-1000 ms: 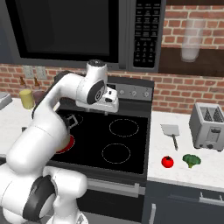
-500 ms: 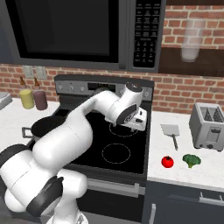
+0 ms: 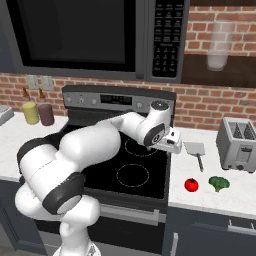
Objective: Put the tomato and broccoli in the pot. Retrieve the spatula and lightly stir the vegetables in the pot.
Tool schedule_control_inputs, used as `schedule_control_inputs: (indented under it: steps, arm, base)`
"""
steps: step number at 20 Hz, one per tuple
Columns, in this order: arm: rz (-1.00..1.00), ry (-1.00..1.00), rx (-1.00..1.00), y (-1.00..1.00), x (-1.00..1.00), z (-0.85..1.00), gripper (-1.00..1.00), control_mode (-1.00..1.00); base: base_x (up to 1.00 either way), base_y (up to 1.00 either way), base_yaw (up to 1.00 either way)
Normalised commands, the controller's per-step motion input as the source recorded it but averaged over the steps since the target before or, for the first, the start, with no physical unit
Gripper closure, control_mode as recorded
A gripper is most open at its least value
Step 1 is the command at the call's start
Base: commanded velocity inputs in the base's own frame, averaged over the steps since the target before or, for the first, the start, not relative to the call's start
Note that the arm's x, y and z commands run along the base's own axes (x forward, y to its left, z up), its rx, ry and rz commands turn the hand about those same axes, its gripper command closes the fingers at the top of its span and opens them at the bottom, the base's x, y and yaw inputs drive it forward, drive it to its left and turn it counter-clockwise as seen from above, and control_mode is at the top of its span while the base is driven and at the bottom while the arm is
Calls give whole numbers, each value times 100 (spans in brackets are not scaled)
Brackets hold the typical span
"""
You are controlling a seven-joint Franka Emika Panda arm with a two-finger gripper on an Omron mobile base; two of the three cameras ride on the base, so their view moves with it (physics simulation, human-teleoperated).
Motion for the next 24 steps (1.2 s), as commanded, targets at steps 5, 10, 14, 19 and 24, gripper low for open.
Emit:
schedule_control_inputs:
  steps: [5,10,14,19,24]
  arm:
    - [-13,6,-28,-77,34,-48,-100,-100]
    - [-5,3,-7,-43,11,-17,-100,-100]
    - [0,4,0,-9,0,0,-100,-100]
    - [0,1,3,-4,0,0,-100,-100]
    - [0,9,4,-13,-1,0,-100,-100]
  base:
    - [0,0,0]
    - [0,0,0]
    - [0,0,0]
    - [0,0,0]
    - [0,0,0]
